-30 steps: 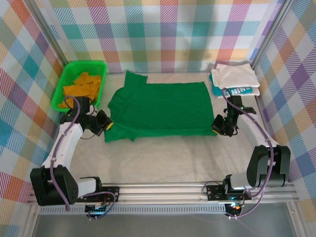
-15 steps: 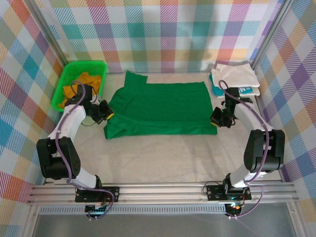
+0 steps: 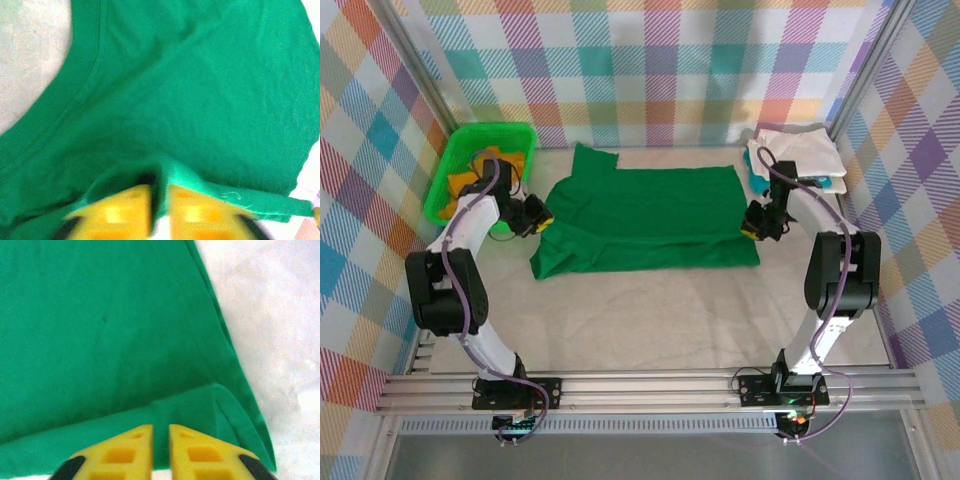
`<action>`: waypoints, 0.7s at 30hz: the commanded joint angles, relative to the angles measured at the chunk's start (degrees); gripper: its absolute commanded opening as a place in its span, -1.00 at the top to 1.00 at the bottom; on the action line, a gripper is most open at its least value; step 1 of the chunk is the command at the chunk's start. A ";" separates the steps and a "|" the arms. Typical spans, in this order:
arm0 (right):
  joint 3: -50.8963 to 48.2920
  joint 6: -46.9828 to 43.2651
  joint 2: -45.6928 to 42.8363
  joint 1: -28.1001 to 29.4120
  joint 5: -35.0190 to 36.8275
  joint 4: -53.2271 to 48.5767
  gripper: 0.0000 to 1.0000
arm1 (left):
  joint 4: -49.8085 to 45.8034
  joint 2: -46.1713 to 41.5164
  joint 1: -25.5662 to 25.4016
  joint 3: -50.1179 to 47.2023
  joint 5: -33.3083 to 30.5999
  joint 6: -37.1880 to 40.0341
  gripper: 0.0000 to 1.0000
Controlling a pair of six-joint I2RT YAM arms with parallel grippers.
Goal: Fold and stack the t-shirts
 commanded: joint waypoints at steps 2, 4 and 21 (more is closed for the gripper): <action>8.48 0.45 4.73 -0.32 -1.56 -0.80 0.38 | -1.84 5.02 0.89 10.27 -0.24 0.93 0.25; 10.92 0.76 4.45 -0.32 -2.69 -1.18 0.36 | -1.23 3.85 0.20 11.87 -3.68 0.71 0.25; -22.23 1.07 -16.81 3.22 -9.82 21.74 0.40 | 8.60 -8.74 -19.04 -16.83 -11.68 -8.49 0.02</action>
